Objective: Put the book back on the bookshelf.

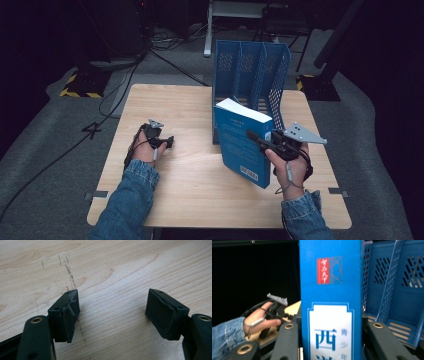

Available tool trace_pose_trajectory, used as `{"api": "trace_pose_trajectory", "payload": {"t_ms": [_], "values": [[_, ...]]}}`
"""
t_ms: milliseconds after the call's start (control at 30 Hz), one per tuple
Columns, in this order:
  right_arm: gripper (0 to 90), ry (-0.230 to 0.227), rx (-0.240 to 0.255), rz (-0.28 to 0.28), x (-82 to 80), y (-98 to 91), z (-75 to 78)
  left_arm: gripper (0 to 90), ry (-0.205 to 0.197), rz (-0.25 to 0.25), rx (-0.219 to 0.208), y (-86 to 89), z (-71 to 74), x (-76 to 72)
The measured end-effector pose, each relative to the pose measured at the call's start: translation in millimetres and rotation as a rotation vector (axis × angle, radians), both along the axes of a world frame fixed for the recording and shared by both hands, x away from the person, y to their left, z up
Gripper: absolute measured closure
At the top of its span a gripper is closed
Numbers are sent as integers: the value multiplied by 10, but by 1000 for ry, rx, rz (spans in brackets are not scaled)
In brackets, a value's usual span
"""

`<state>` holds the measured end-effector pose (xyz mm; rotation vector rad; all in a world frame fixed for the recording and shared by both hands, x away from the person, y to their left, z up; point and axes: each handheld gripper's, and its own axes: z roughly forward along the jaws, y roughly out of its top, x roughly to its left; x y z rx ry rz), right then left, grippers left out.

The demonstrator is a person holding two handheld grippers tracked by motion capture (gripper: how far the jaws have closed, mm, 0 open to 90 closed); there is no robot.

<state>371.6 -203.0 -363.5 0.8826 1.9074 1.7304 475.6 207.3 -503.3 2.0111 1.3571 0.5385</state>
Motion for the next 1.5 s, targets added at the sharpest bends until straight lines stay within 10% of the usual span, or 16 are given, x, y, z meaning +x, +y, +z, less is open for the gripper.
{"api": "trace_pose_trajectory", "payload": {"t_ms": [533,1067,1500], "values": [[550,158,-116,-26,-201,-46,-57,276,-3,-1,4,-14,1,2],[609,116,-244,40,-131,517,62,279,-2,-4,2,-19,0,-1],[617,22,-279,20,-126,595,347,279,-3,-4,-2,-20,-2,-1]]}}
